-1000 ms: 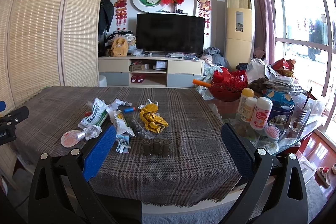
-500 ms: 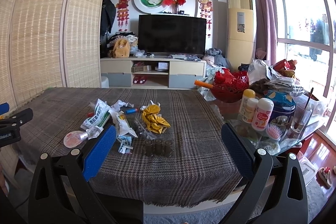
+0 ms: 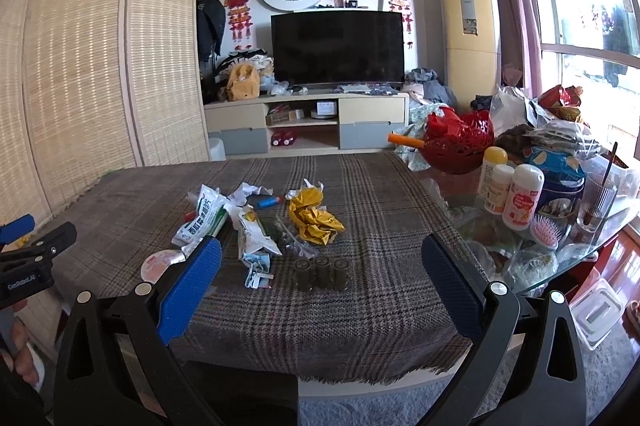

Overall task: Collect trash
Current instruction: 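Move both tools forward toward the trash on the table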

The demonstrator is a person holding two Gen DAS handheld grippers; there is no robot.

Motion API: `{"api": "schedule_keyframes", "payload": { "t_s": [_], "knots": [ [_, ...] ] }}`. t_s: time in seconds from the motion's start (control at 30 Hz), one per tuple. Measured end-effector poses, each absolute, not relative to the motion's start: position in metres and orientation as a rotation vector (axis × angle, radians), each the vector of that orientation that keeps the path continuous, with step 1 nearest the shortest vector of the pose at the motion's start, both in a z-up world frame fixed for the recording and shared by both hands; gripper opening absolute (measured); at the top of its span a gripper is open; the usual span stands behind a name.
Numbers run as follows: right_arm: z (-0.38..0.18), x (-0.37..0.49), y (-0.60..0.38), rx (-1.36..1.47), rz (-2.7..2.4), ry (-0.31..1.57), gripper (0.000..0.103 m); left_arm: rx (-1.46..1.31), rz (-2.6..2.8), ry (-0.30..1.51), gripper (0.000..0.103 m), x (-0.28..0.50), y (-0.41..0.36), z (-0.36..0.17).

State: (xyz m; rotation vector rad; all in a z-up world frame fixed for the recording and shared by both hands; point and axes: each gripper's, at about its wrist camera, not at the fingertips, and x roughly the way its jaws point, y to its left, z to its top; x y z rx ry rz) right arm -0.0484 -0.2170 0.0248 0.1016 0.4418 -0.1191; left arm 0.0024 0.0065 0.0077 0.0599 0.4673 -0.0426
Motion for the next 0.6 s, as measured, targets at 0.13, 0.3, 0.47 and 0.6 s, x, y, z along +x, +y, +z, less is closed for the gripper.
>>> {"api": "schedule_keyframes", "payload": {
  "t_s": [0.13,0.3,0.47,0.6],
  "knots": [
    [0.017,-0.033,-0.228,0.157,-0.054,0.504,0.1,0.063,-0.046,0.477,0.095,0.007,0.009,0.003],
    [0.017,-0.023,-0.241,0.179,-0.084,0.507,0.1,0.062,-0.073,0.513,0.095,0.019,0.01,-0.005],
    [0.011,-0.014,-0.251,0.183,-0.132,0.529,0.1,0.09,-0.078,0.542,0.095,0.027,0.007,-0.016],
    [0.0,-0.002,-0.258,0.17,-0.138,0.557,0.1,0.098,-0.098,0.586,0.095,0.039,0.001,-0.03]
  ]
}}
